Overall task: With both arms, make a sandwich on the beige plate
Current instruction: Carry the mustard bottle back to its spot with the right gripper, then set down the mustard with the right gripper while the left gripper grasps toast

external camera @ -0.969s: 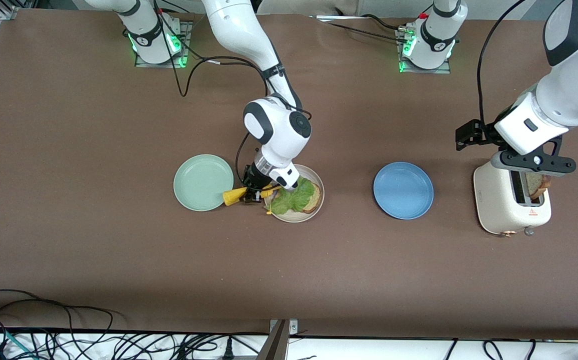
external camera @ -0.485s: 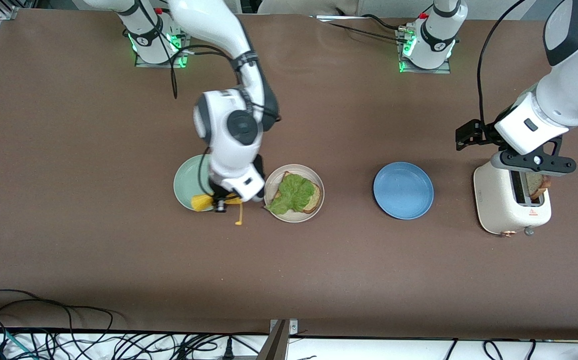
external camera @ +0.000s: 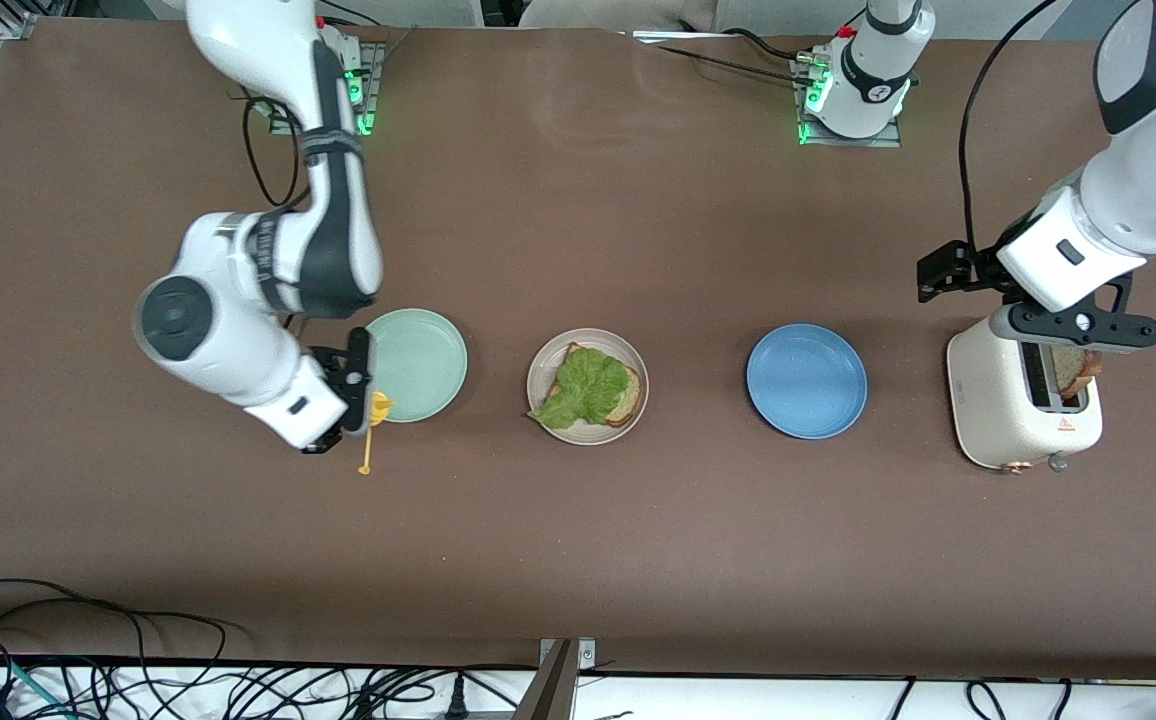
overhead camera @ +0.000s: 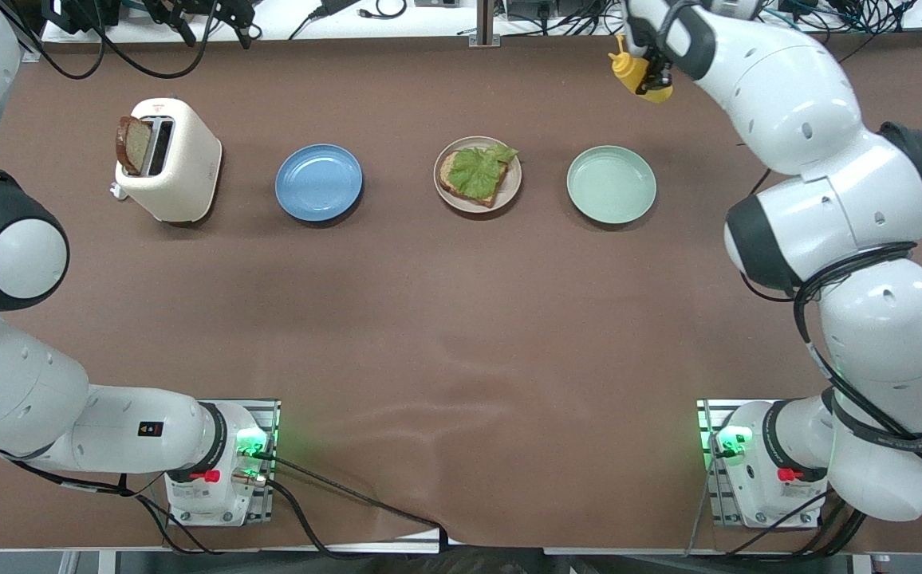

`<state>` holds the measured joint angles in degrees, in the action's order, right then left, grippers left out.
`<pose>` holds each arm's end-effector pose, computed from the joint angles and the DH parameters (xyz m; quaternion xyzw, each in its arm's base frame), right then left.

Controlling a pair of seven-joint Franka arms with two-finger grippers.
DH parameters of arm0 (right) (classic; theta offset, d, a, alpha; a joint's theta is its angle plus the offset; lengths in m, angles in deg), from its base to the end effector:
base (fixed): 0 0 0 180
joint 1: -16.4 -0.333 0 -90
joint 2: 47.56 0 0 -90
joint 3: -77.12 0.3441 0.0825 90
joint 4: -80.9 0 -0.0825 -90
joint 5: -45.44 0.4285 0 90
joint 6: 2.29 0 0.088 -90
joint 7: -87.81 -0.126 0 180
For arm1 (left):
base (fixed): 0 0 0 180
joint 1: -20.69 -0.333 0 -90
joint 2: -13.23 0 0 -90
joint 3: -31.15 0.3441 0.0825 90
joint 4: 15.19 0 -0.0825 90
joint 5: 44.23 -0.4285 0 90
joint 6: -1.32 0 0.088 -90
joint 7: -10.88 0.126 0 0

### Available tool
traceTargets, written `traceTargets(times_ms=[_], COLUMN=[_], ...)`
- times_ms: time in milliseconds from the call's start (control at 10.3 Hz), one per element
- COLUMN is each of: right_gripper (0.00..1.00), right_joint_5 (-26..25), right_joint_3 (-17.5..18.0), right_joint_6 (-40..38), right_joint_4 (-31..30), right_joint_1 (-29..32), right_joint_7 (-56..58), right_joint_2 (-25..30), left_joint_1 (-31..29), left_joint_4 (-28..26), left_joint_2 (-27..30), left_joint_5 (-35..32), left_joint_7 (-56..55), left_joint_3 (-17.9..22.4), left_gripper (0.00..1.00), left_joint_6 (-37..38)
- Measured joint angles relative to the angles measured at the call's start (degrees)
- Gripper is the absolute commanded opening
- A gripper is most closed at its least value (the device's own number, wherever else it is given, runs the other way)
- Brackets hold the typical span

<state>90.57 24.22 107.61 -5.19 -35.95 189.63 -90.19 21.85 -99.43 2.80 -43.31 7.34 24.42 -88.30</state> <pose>0.7310 0.1817 0.3358 -0.6904 -0.7189 -0.0594 0.0544 0.6479 -0.0855 0.5714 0.9982 -0.0371 -0.0451 0.0142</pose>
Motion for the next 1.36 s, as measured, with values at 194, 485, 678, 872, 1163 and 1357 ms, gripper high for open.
traceTargets(times_ms=[194, 485, 678, 872, 1163, 1357], right_gripper=[0.0, 0.0, 0.0, 0.0, 0.0, 0.0], right_joint_5=[9.4, 19.1, 23.2, 24.6, 26.7, 26.7], right_joint_3=[-1.3, -1.9, -1.7, -0.1, 6.4, 8.0], right_joint_6=[-0.4, -7.3, -14.3, -18.7, -22.7, -22.9], right_joint_4=[-5.8, -12.2, -15.6, -18.5, -21.7, -22.0], right_joint_1=[3.0, 10.9, 17.5, 22.9, 29.9, 31.6], right_joint_7=[10.1, 23.6, 31.7, 37.9, 44.9, 48.8], right_joint_2=[0.3, 0.4, 0.3, 0.3, 0.2, 0.1], left_joint_1=[-3.0, -7.4, -9.1, -13.1, -18.3, -20.9], left_joint_4=[0.0, -0.3, -0.8, -4.2, -13.9, -19.8], left_joint_2=[-0.3, -0.9, -2.3, -4.0, -4.4, -4.4], left_joint_5=[0.0, -2.3, -6.0, -7.5, -9.8, -10.7], left_joint_7=[0.1, 3.6, 5.1, 7.7, 10.2, 12.1], left_joint_3=[0.3, 0.6, 0.7, 0.7, 0.8, 0.8], left_gripper=[1.0, 1.0, 1.0, 1.0, 1.0, 1.0], left_joint_6=[0.3, 0.4, -0.9, -6.6, -18.8, -25.1])
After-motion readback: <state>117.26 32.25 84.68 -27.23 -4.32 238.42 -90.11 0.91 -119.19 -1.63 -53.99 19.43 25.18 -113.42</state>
